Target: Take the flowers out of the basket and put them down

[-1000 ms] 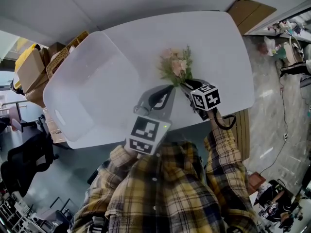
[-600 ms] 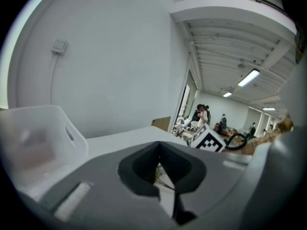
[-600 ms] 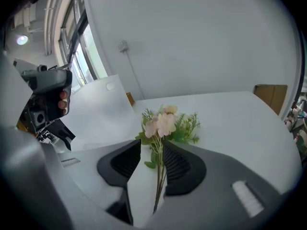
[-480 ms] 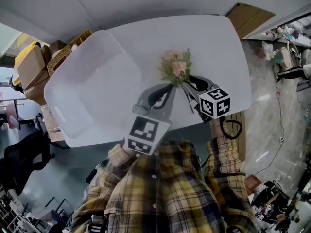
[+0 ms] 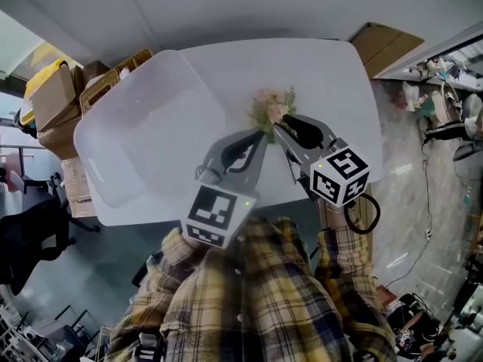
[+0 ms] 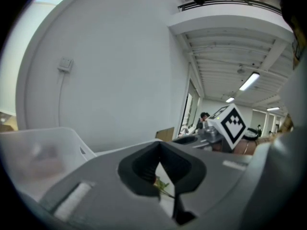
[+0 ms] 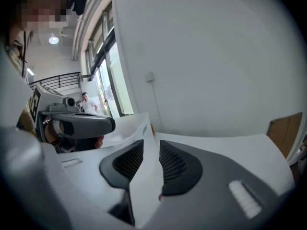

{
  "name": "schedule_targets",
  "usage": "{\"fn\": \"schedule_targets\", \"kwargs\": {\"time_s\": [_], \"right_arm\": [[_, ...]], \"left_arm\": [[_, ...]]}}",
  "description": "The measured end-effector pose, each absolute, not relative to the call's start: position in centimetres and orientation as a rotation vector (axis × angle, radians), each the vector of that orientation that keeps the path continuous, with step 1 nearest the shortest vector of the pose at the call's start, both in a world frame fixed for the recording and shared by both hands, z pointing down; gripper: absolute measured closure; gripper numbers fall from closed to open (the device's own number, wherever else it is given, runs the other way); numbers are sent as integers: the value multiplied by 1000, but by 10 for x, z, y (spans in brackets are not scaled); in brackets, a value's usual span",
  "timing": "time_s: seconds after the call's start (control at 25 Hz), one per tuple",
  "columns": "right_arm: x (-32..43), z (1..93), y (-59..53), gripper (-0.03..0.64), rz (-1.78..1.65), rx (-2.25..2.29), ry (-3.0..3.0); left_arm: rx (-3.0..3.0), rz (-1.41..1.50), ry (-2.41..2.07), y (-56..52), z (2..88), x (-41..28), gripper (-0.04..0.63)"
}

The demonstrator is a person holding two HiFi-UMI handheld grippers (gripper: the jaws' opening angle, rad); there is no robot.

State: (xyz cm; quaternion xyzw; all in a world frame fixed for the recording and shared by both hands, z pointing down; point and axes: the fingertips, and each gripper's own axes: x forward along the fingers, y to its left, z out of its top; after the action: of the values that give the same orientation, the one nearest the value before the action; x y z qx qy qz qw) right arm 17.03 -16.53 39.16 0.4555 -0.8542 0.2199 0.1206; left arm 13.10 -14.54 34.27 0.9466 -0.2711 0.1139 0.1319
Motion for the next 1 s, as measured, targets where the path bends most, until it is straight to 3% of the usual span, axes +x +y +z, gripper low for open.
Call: {"fn": "schedule_targets", "kwargs": {"time_s": [0.48, 1.0], "right_arm": [[53, 293, -161, 609, 371, 1092, -2810], [-7, 271, -145, 611, 266, 908, -2895]], "left_arm": [[2705, 192, -1201, -154, 276, 20, 594], [2596, 148, -1412, -145, 268, -38, 594]]}}
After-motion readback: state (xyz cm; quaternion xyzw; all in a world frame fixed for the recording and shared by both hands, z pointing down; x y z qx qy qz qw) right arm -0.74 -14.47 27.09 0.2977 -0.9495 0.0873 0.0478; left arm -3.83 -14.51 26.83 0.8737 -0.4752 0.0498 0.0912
